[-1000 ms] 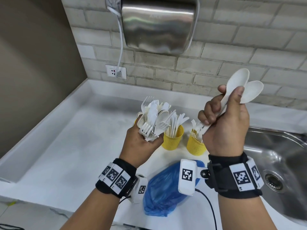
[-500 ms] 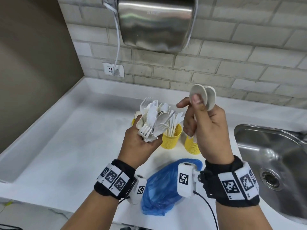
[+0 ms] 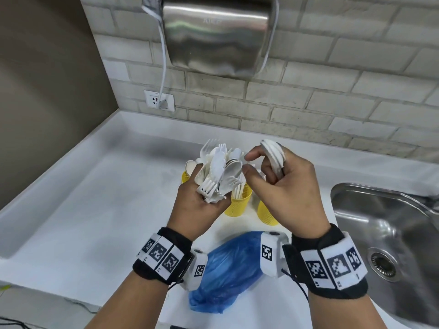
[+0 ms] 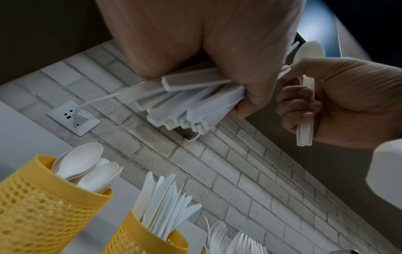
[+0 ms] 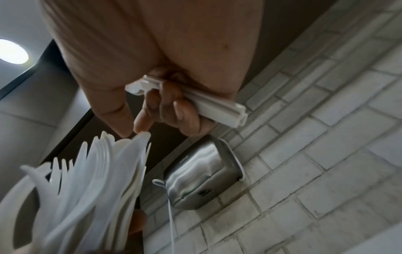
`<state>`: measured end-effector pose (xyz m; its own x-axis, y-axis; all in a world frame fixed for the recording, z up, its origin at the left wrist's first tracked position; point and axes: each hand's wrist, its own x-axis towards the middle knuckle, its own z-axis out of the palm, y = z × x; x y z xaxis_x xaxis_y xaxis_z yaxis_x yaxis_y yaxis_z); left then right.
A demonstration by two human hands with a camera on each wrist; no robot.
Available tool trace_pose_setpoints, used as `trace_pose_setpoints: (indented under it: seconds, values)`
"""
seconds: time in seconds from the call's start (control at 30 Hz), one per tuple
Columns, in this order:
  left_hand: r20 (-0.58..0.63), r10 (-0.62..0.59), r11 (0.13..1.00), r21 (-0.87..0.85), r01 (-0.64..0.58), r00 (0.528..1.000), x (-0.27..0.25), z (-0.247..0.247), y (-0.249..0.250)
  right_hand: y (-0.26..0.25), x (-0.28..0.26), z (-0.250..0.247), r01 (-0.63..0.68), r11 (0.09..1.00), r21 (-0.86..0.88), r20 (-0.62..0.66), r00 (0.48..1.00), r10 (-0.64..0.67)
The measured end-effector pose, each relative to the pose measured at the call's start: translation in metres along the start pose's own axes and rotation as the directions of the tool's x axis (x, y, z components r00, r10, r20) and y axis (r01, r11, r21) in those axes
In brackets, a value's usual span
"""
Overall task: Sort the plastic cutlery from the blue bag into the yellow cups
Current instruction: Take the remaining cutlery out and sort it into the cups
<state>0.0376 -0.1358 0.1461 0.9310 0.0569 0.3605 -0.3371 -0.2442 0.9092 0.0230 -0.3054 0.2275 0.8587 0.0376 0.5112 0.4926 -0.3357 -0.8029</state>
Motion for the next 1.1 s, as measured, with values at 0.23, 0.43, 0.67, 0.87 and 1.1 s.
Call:
trace_pose_setpoints:
  seconds: [0.23,0.43,0.67,0.87,1.1]
  values:
    - [0.036,-0.019,0.999,0.038,0.017,0.999,0.0,0.015,0.005,0.011,0.004,-0.013,0.15,0.978,-0.144,0.01,0.989,-0.15]
    - [0.038,-0.047,0.992,0.119,0.042,0.998,-0.004,0.025,0.005,0.022,0.006,-0.023,0.18,0.951,-0.253,0.048,0.984,-0.173]
    - [0.027,-0.05,0.989,0.138,0.046,0.998,-0.009,0.037,0.01,0.031,0.005,-0.033,0.238,0.928,-0.287,0.053,0.971,-0.233]
    - [0.01,-0.05,0.989,0.139,0.048,0.999,-0.012,0.045,0.012,0.037,0.001,-0.042,0.21,0.924,-0.318,0.043,0.977,-0.208]
    - [0.012,-0.035,0.991,0.13,0.033,0.999,-0.014,0.052,0.014,0.042,0.003,-0.054,0.242,0.909,-0.338,0.071,0.97,-0.231]
